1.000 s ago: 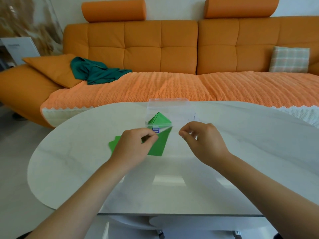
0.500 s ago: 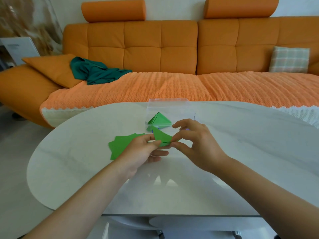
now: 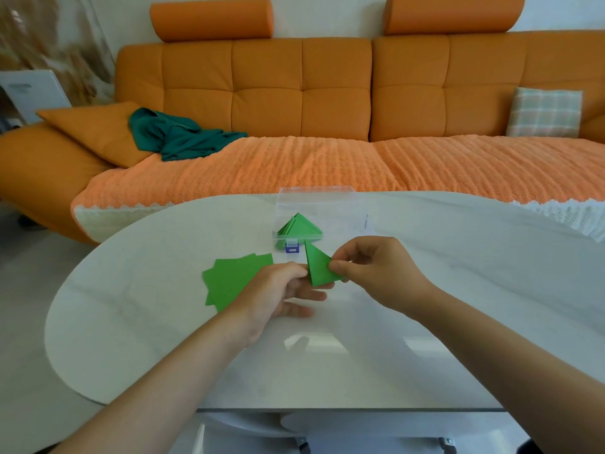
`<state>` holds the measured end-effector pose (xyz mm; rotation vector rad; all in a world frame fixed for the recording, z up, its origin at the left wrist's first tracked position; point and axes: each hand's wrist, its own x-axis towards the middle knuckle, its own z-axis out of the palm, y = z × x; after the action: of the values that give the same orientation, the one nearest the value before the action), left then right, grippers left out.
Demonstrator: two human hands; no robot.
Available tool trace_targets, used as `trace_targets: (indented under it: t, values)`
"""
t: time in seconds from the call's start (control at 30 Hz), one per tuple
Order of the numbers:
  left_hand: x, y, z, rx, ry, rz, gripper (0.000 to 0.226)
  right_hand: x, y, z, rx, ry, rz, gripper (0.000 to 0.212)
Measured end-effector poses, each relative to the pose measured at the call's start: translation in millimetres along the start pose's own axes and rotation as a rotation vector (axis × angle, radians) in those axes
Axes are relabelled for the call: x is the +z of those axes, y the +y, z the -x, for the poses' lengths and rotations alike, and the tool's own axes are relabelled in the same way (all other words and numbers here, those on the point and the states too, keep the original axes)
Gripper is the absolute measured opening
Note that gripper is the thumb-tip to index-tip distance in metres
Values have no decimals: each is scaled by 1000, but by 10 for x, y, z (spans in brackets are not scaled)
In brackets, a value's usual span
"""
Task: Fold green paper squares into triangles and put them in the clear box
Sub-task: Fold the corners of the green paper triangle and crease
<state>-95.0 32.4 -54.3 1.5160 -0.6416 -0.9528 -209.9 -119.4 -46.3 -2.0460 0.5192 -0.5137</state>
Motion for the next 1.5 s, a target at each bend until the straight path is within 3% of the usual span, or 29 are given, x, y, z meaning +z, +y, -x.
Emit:
trace_targets:
  t: [0.13,0.23,0.43,0.6,0.7,0.93,1.2,1.37,1.5]
  values:
    - [32,-59,-14,148,186,-80,13,4,-15,13,6,7,6,7]
    - [60,-102,-26,171,219,-52,13,24,-30,19,30,10,-44,3]
    - [74,-123,-24,157,184,-59,15,4,-32,22,171,-54,-51,10]
    - [16,-110,-44,202,168,-174,12,-85,-24,6,174,-155,-21,12]
    - [-49,-97,-53,287,162,-213,32,-136,-16,-17,156,-210,9,10]
    - [-123,-57,-31,278,116,-271,19,-209,25,-47,147,-312,69,10]
    - [-100,-198,-90,199,182,-518,13,-127,140,-75,118,-333,293,9]
    - [-45,-239,-90,210,222,-798,11,-34,133,-77,64,-351,574,11]
    - [-46,-243,-104,257,221,-927,10,20,128,-80,13,-324,665,14]
